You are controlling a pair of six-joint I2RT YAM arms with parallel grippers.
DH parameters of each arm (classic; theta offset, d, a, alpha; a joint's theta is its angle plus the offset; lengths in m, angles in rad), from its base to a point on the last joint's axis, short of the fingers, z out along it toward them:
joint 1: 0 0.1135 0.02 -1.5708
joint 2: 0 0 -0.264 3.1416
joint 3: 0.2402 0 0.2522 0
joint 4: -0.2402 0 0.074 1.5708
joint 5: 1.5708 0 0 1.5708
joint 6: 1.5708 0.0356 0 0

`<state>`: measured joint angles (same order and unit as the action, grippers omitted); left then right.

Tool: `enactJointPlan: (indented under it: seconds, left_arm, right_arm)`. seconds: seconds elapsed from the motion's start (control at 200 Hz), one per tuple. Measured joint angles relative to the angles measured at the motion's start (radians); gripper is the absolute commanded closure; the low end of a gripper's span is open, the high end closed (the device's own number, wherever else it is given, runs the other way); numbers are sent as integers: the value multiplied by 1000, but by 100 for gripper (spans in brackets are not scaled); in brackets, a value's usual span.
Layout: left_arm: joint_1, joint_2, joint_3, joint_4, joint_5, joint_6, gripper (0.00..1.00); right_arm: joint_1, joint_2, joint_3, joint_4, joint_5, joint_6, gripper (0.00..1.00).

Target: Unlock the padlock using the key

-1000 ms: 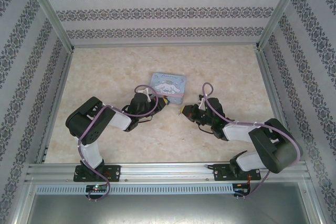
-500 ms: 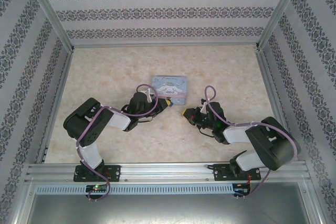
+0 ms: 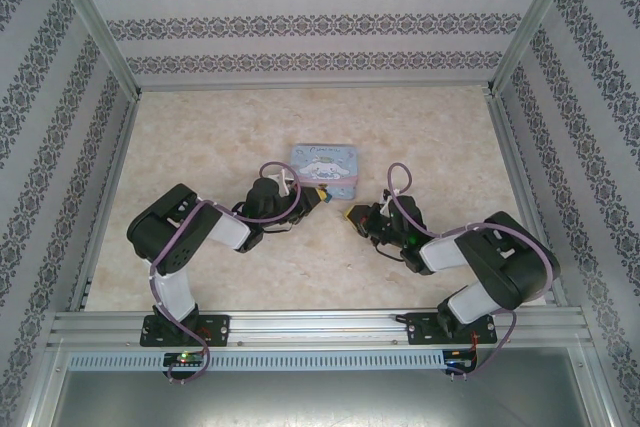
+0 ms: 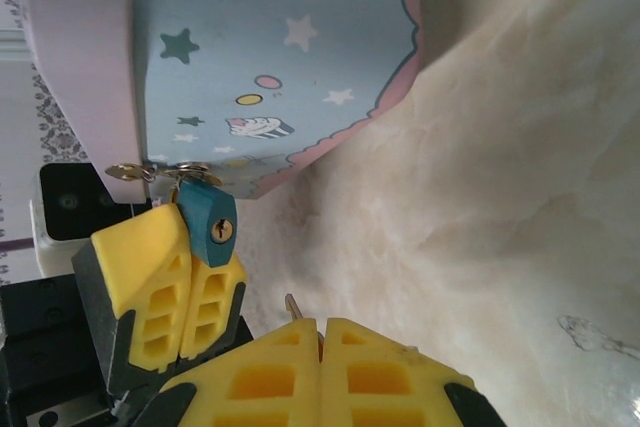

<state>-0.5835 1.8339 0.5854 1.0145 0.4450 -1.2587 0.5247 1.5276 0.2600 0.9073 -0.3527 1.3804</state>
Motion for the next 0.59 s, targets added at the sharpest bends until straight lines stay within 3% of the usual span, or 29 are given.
enactJointPlan:
  seconds: [0.595]
  left_arm:
    - [0, 2, -17, 34, -1, -26, 100]
  right_arm:
    - [30, 55, 32, 71, 87, 83, 100]
